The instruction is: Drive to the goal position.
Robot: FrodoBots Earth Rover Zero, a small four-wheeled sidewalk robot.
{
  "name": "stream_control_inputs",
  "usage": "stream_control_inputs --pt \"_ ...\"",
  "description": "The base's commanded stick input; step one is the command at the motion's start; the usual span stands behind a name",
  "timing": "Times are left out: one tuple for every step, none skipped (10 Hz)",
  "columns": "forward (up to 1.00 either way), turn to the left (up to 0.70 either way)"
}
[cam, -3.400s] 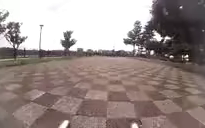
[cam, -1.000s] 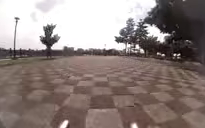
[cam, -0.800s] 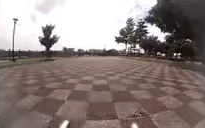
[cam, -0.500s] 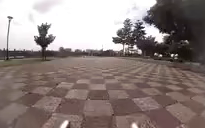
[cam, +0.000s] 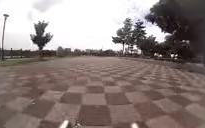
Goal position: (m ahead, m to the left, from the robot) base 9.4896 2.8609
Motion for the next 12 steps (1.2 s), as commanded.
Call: stream_control_inputs --pt "1.00 0.00" --pt "1.00 0.00" --pt "1.00 0.00" --pt "1.00 0.00" --pt "1.00 0.00" --pt "1.00 0.00" --pt "1.00 0.00" --pt "1.00 0.00" --pt "1.00 0.00" --pt "1.00 0.00" --pt "1.00 0.00" --pt "1.00 0.00"
